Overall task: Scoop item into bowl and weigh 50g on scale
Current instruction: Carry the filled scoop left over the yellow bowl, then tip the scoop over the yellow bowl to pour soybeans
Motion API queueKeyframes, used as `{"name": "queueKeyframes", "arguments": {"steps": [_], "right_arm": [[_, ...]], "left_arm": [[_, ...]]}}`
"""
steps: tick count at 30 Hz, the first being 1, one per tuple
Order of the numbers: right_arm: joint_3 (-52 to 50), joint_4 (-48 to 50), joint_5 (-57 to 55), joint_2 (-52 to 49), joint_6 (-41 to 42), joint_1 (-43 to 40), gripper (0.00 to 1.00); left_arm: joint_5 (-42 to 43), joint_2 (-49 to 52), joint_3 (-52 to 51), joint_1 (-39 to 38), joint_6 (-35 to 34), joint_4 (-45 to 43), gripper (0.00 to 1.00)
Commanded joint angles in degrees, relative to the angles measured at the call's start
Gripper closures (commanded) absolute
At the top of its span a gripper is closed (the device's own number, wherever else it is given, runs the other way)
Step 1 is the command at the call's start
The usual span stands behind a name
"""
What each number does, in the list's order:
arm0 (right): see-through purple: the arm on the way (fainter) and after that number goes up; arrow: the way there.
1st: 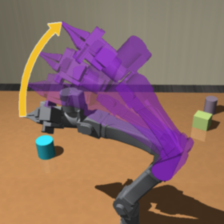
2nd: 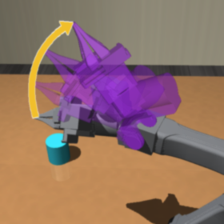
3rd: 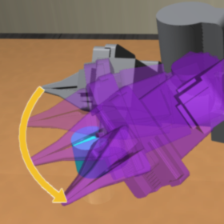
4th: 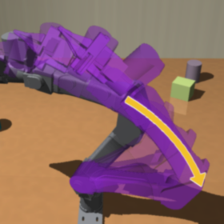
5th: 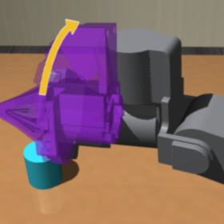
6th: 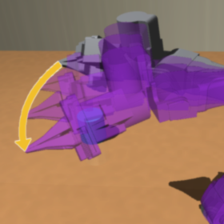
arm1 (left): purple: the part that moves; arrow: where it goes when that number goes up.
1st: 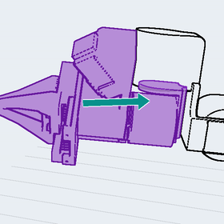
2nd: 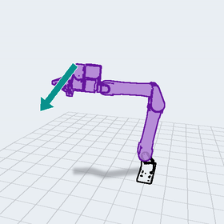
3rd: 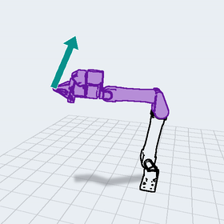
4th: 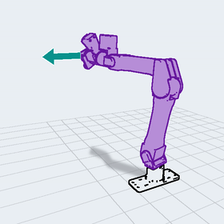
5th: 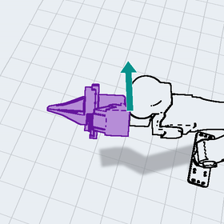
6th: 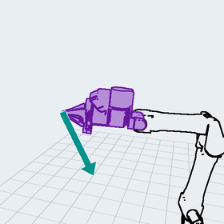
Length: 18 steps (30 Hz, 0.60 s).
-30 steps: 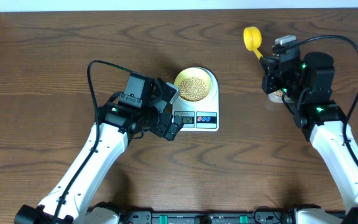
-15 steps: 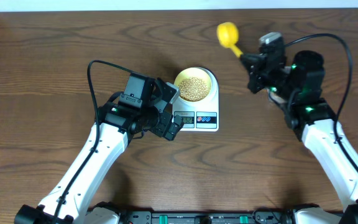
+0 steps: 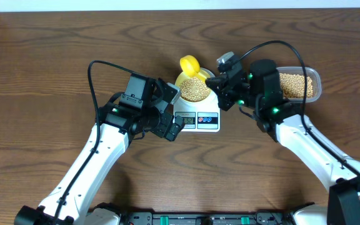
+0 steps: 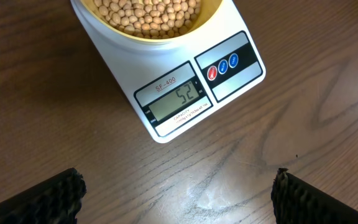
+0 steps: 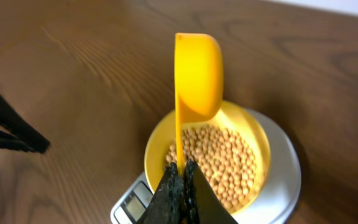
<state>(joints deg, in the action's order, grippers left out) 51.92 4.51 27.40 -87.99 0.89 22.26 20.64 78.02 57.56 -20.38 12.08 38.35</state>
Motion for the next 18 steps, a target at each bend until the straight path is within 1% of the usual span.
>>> {"name": "queueKeyframes", "arguments": {"steps": [1,5,9,18], "right_arm": [[0.35,-0.98,-4.13,-0.98,0.39,1.16,0.99],[0.35,-1.84,-5.99,-1.79,0.37,1.92,0.99],[0.35,-2.14,-12.87,-2.64,0.28,2.16,0.99],[0.35,-3.08,-12.92,-3.65,0.11,2.19,0.99]], "left_arm": [[-0.37,0.22,-0.39,-0.07,0.76,-0.04,0.02],[-0.39,0.22,-0.39,-0.07,0.76,-0.04,0.02],[-0.37,0.22,-0.39,-0.07,0.76,-0.04,0.02],[-0.39,0.22,-0.39,-0.07,0.76,-0.04,0.02]]}}
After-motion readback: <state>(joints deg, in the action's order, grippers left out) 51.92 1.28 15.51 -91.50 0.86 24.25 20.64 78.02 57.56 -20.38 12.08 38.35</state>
